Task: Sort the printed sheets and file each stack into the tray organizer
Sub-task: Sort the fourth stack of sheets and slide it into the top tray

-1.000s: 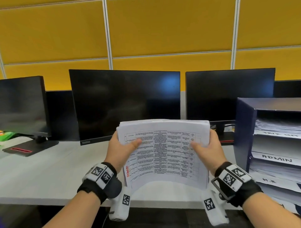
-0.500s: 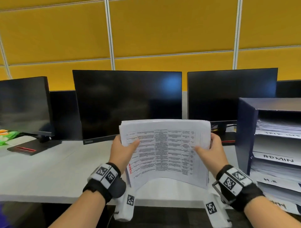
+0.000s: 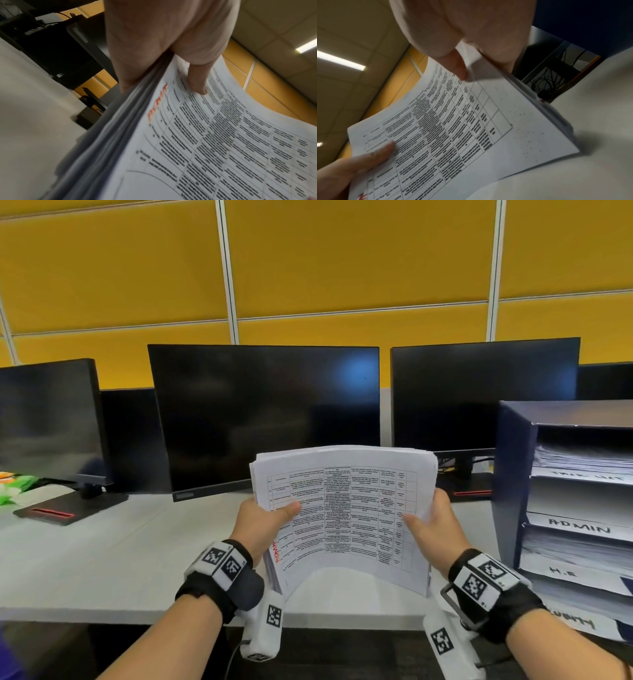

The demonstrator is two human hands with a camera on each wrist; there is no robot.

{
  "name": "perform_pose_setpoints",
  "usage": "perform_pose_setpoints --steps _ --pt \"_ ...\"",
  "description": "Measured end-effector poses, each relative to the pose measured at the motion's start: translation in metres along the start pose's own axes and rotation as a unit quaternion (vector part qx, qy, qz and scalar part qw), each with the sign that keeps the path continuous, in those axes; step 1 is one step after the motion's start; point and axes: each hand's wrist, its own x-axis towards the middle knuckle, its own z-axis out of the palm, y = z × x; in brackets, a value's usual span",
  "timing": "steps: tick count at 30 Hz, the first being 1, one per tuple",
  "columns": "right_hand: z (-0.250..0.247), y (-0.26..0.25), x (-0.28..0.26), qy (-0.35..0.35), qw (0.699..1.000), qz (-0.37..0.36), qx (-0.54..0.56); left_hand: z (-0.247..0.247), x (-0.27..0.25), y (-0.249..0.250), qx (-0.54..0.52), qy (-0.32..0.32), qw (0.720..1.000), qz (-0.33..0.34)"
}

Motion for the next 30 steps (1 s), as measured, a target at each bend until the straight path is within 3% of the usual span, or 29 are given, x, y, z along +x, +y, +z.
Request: perform_pose_setpoints --steps 6,8,10,11,13,16,19,23,26,28,30 --pt "-0.007 -0.004 0.004 0.017 0.998 0.025 -0.061 -0.004 -0.001 0.002 0.001 0.003 1.0 0.003" --pt "-0.007 -0.017 0.009 0.088 0.981 -0.043 -0.166 -0.001 -0.003 0.003 0.002 0.005 1.0 0.011" --pt "-0.008 -0.043 0.016 0.143 0.932 -0.168 -0.288 -0.001 -0.005 0.006 0.005 0.004 1.0 0.019" --pt "-0.006 -0.057 0.02 0.12 0.902 -0.231 -0.345 -0.001 -0.005 0.006 0.009 0.002 1.0 0.024" --pt "0.002 -0.083 0.029 0.0 0.849 -0.289 -0.441 -0.003 -0.006 0.008 0.021 -0.003 0.999 0.037" --pt "0.014 -0.104 0.038 -0.167 0.827 -0.211 -0.493 -0.006 -0.008 0.015 0.047 -0.014 0.997 0.055" --pt "0.013 -0.118 0.036 -0.176 0.812 -0.182 -0.526 -0.008 -0.012 0.027 0.077 -0.038 0.993 0.081" --pt "0.01 -0.121 0.034 -0.11 0.857 -0.184 -0.468 -0.011 -0.009 0.042 0.073 0.011 0.991 0.109" --pt "-0.004 -0.122 0.038 -0.088 0.929 -0.144 -0.329 -0.015 -0.005 0.051 0.089 0.12 0.98 0.129" --pt "-0.018 -0.12 0.037 -0.085 0.962 -0.134 -0.221 -0.019 -0.004 0.053 0.048 0.171 0.974 0.141" --pt "-0.028 -0.109 0.037 -0.077 0.979 -0.12 -0.147 -0.019 -0.006 0.054 -0.046 0.154 0.979 0.129"
